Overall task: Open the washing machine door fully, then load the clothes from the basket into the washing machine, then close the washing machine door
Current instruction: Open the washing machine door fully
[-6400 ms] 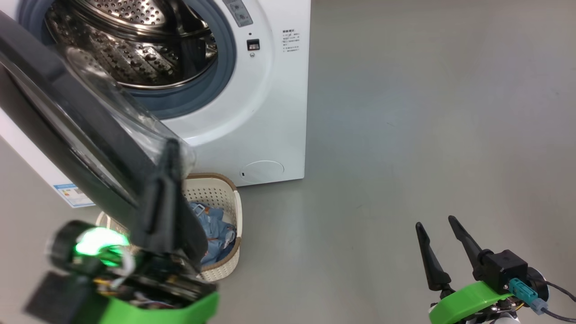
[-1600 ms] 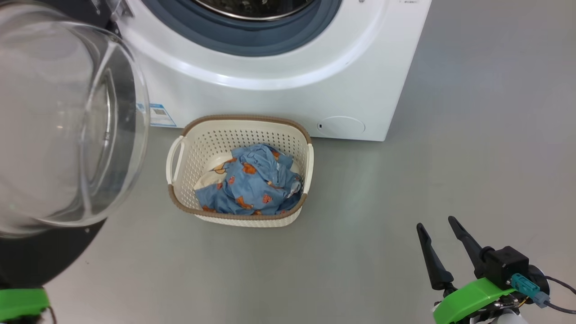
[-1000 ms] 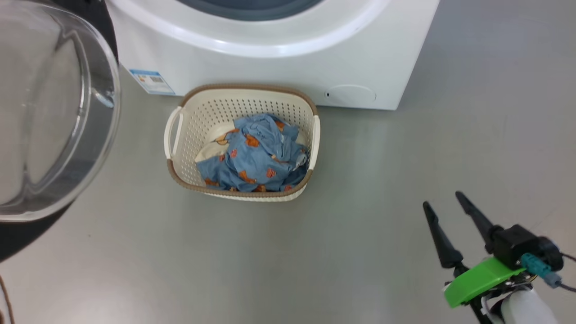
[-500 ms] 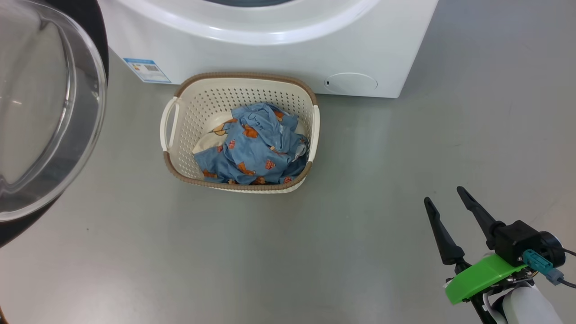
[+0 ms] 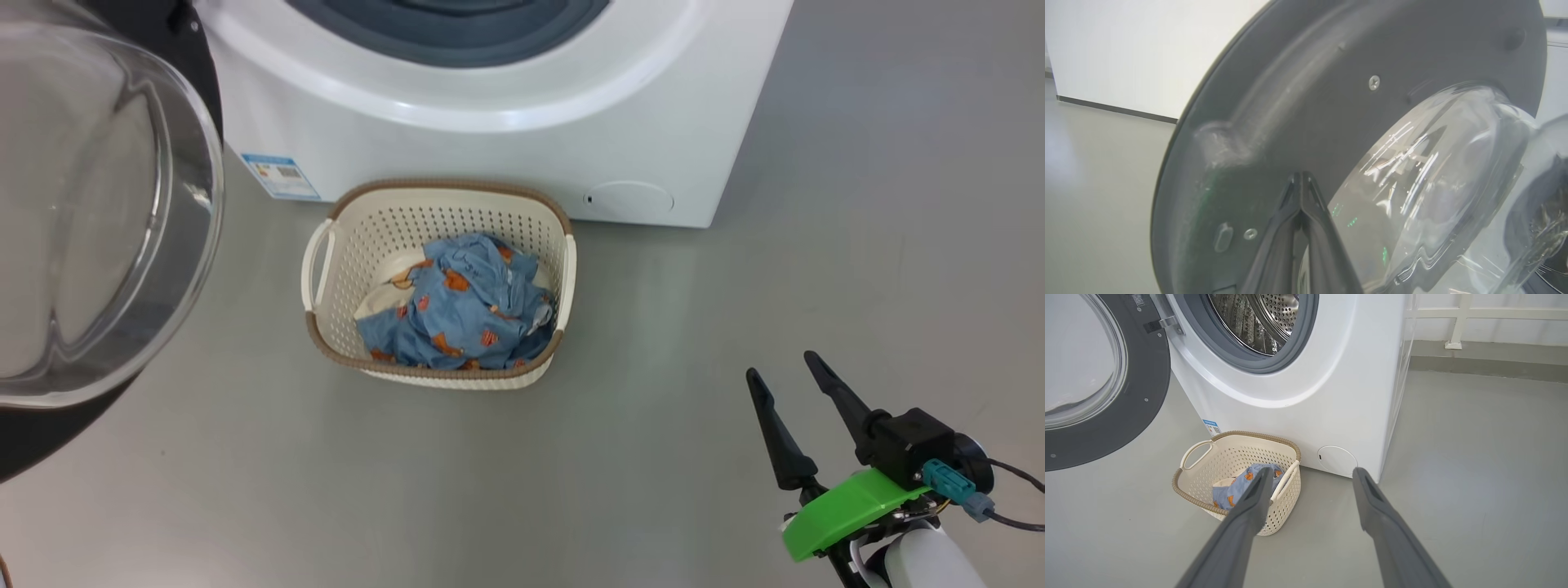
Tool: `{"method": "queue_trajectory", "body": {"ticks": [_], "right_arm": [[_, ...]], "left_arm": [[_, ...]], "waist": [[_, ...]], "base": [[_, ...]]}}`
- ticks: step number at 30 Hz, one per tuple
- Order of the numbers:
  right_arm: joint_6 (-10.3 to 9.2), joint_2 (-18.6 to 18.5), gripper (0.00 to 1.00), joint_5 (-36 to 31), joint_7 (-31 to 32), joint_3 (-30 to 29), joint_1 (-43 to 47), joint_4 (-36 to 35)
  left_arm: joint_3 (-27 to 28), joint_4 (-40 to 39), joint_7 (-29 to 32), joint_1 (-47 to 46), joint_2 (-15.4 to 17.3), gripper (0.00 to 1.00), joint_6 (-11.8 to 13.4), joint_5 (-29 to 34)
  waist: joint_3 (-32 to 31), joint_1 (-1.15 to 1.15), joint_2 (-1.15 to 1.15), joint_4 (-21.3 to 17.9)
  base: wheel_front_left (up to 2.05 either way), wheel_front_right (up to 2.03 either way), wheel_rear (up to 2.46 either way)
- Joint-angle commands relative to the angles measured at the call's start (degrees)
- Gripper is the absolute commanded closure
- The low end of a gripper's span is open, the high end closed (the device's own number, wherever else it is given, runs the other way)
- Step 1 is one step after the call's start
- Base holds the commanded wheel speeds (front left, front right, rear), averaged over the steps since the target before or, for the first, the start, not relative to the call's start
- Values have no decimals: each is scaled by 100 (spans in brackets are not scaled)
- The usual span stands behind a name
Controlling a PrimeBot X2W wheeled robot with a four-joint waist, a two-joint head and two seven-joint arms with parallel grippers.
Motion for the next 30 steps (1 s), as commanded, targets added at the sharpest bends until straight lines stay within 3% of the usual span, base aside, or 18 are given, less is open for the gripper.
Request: {"method": "queue_trajectory", "body": {"ticks": [1,12,16,21,22,23,30], "right_arm": [[17,34,0,46,-69,124,57,-89],[17,175,0,68,-69,146,224,20],[17,234,0,58,-69,146,275,32],[17,288,0,32,-69,161,285,10],[17,290,0,32,-69,158,275,4],[17,295,0,32,-69,154,270,-6],[17,365,0,32,-69,112,270,-110]], "left_arm": [[16,-232,-12,189,250,100,-30,9],[-1026,-747,-12,909,249,100,-84,-257],[-1516,-948,-12,1174,249,100,61,-423],[-2244,-1212,-12,1563,249,58,335,-531],[-2383,-1268,-12,1634,249,11,387,-553],[-2521,-1321,-12,1717,249,0,438,-576],[-3156,-1574,-12,2165,249,0,680,-681]], "waist": [[-150,0,0,-36],[-545,0,0,-174],[-668,0,0,-236],[-750,0,0,-356],[-761,0,0,-378],[-776,0,0,-408],[-828,0,0,-661]], "base": [[0,0,0],[0,0,0],[0,0,0],[0,0,0],[0,0,0],[0,0,0],[0,0,0]]}}
